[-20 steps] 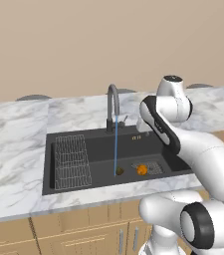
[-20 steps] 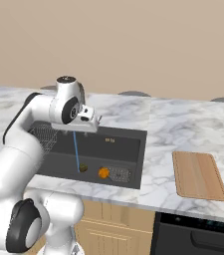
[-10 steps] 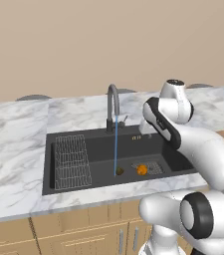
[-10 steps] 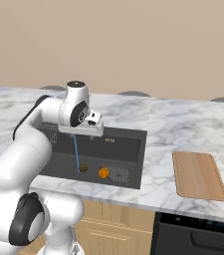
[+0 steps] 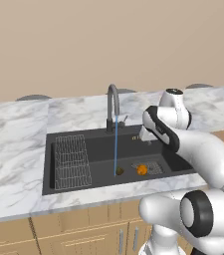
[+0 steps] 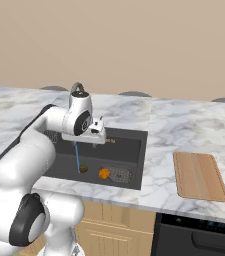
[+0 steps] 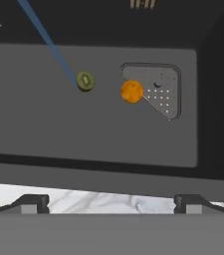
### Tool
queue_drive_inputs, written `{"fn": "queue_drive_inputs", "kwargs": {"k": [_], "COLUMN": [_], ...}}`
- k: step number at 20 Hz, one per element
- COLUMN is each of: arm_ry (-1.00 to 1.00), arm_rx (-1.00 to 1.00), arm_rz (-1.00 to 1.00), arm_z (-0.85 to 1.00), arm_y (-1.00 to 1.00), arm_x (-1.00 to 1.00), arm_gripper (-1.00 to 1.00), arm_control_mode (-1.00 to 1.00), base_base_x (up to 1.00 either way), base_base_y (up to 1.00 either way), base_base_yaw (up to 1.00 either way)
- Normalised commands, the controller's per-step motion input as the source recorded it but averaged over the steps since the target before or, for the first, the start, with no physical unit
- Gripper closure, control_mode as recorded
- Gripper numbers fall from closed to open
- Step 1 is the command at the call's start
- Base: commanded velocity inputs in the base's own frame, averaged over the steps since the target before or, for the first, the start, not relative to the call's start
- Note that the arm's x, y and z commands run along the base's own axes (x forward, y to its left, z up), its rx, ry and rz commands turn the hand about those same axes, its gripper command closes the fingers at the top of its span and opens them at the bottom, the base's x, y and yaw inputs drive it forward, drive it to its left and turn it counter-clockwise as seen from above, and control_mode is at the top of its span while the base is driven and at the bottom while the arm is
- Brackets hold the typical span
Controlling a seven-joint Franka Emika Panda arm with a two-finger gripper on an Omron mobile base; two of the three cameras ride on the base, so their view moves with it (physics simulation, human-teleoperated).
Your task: Pick the orange, kiwi from the sink and place them on the cutting board to airdry. Then turn off the sink faucet.
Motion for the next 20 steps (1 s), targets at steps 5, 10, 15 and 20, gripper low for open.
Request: {"fn": "queue_drive_inputs", "kwargs": {"k": [5,10,15,20], "arm_ry": [0.0,0.0,0.01,0.0], "arm_rx": [0.0,0.0,0.0,0.0], "arm_rz": [0.0,0.0,0.0,-0.01], "arm_z": [-0.33,-0.33,-0.33,-0.33], "arm_y": [-0.05,-0.04,-0.06,-0.08], "arm_x": [0.05,0.12,0.19,0.15], "arm_gripper": [-1.0,-1.0,-1.0,-1.0], "arm_control_mode": [-1.0,-1.0,-1.0,-1.0], "base_base_x": [0.0,0.0,0.0,0.0], "base_base_y": [0.0,0.0,0.0,0.0], "base_base_yaw": [0.0,0.0,0.0,0.0]}}
